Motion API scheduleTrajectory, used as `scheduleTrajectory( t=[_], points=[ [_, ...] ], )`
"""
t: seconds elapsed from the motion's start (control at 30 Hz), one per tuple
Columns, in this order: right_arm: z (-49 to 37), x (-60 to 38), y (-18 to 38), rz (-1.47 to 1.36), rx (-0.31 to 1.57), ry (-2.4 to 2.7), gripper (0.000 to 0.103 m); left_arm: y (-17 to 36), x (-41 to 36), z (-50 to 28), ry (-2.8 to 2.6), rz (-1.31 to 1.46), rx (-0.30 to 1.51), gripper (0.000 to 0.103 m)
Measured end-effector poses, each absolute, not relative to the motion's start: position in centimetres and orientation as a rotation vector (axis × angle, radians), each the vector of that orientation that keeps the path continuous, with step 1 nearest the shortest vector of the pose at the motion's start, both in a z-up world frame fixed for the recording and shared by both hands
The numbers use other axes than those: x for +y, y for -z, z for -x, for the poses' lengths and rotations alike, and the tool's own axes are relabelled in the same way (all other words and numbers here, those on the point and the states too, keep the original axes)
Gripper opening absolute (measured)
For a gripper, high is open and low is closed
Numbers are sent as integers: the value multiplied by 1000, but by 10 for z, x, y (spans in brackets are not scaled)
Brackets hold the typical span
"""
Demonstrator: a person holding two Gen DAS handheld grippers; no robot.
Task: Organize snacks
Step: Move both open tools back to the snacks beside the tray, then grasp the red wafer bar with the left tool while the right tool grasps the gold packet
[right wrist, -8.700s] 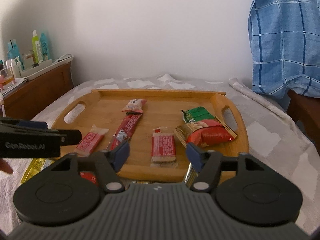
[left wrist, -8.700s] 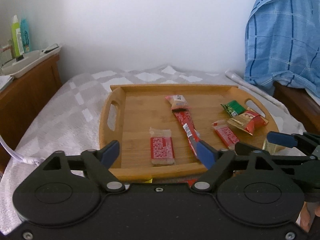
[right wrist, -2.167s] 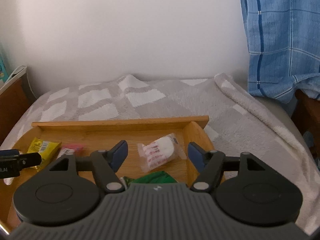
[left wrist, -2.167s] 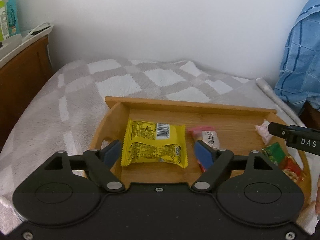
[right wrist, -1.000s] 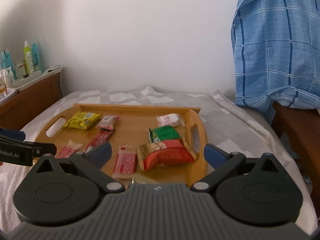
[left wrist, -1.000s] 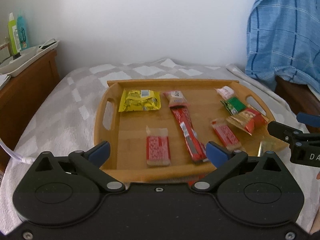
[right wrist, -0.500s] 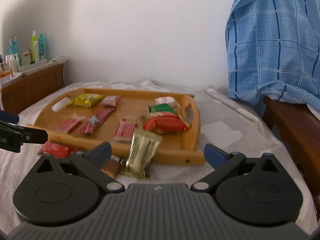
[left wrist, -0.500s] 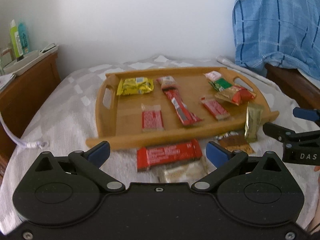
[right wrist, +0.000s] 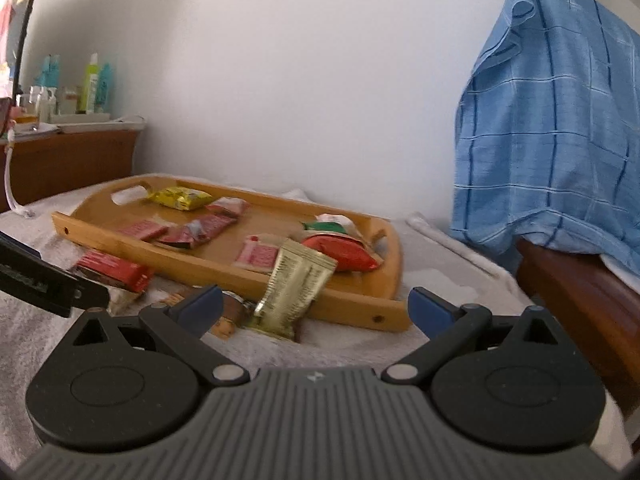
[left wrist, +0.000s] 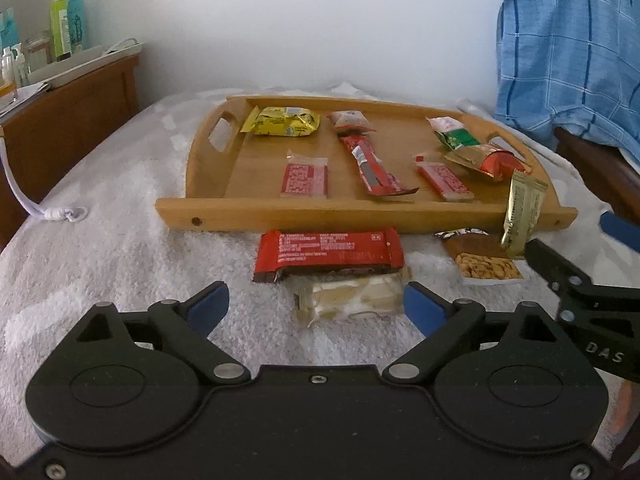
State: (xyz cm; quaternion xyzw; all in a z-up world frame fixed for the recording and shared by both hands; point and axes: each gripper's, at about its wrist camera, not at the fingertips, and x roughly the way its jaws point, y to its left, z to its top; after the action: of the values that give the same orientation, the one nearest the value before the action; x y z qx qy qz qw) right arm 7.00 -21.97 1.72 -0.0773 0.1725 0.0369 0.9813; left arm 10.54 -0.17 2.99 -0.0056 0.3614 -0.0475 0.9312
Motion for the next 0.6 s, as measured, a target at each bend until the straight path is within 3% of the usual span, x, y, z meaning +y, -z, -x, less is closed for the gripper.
scheduleTrajectory(
  t=[0.1,0.37,0.5,0.6],
  points=[
    [-77,-225,-14,71,358,-68,103,-29,-3,-107,104,26,736,83],
    [-94,-242,-13,-101,381,-112,93,-33,-5,-121,65,39,699,88],
    [-105,-243,-11,-144,408,-115,81,-30,-7,-134,42,39,723,88],
    [-107,-244,-10,-181,406,-115,79,-28,-9,-140,49,47,733,89]
  ],
)
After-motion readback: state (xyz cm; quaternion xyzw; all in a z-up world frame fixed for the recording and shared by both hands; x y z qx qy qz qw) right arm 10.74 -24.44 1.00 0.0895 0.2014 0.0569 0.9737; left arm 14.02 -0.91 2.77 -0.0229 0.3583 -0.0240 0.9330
